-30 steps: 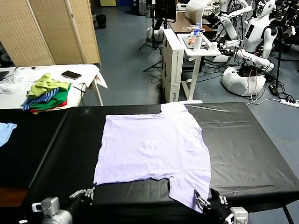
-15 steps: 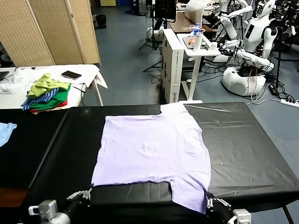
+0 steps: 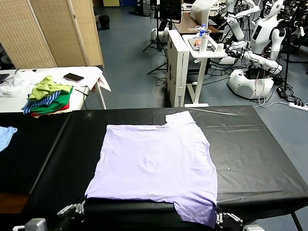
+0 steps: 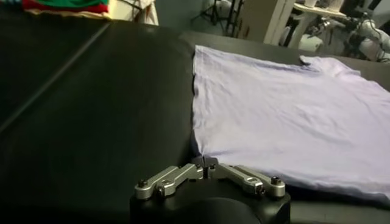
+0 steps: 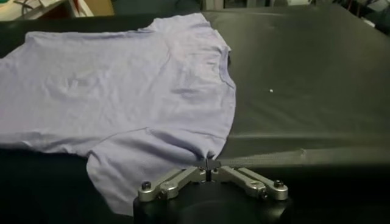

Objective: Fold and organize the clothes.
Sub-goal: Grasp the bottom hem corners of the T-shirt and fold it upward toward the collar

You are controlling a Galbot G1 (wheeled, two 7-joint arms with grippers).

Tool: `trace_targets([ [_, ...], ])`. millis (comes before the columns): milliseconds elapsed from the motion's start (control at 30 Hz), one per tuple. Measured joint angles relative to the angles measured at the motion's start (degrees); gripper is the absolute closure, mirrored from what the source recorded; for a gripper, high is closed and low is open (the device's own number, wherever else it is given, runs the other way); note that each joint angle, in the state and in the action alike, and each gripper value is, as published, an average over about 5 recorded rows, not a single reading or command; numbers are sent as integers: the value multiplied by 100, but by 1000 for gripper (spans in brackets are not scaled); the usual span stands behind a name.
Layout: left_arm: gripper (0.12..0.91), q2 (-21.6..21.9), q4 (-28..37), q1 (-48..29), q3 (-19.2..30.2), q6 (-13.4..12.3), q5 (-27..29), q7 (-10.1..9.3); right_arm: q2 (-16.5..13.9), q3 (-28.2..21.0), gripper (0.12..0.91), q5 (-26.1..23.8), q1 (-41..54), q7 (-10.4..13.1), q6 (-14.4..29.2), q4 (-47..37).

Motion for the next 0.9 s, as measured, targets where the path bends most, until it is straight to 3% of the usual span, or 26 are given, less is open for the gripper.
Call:
trace_targets([
  [367,885,-118,427,-713,308,-382,455,86,-447,-284,885,209,1455,-76,294,-945],
  [900,885,106,1095,-1402,551,-564,1062,261,-582,-1120,885,132,3231,-2,266,-2242],
])
